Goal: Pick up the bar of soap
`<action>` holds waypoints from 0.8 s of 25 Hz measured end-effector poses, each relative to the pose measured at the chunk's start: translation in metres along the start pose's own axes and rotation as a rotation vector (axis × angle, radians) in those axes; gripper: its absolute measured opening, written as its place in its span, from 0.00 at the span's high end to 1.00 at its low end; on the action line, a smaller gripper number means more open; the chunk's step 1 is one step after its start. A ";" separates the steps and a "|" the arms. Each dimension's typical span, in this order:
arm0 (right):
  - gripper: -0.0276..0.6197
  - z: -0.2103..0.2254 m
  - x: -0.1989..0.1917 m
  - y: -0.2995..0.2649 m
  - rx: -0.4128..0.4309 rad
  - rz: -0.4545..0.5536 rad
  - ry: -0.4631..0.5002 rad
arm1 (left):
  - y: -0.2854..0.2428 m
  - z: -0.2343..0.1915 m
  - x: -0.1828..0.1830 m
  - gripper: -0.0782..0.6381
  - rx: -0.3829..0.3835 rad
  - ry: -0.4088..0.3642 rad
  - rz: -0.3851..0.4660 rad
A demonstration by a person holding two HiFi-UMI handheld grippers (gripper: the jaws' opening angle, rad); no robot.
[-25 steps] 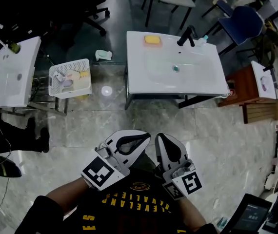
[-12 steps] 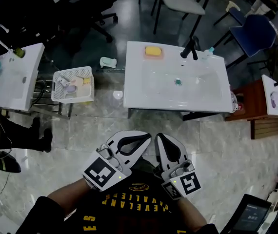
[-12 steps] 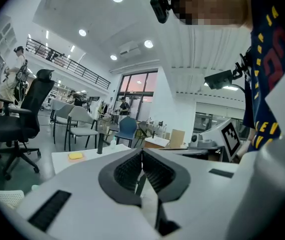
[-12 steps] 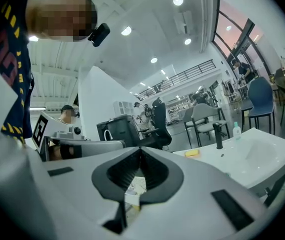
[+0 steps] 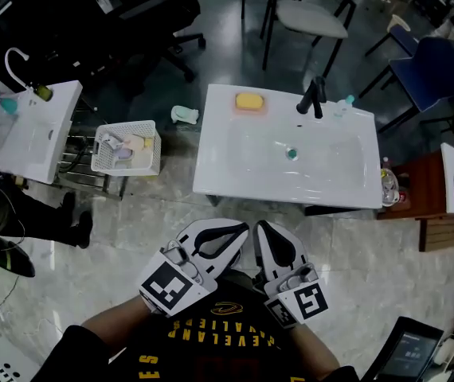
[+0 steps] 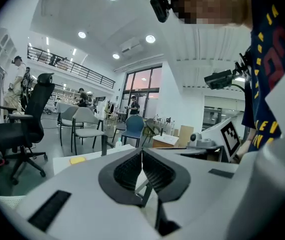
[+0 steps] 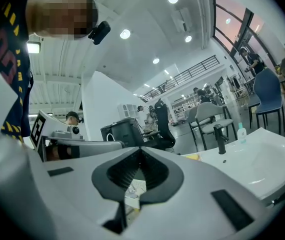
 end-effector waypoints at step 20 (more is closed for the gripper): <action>0.93 0.037 0.001 -0.049 -0.035 -0.036 -0.024 | -0.035 -0.056 -0.002 0.87 -0.032 0.023 -0.011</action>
Point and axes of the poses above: the fingertips, and each gripper's own axes: y backward along the fingers, z to its right, x out of its top, the point moved 9 cm from there along y, backward along the fingers, and after that the axes turned 1 degree about z, right-handed, at the moved point
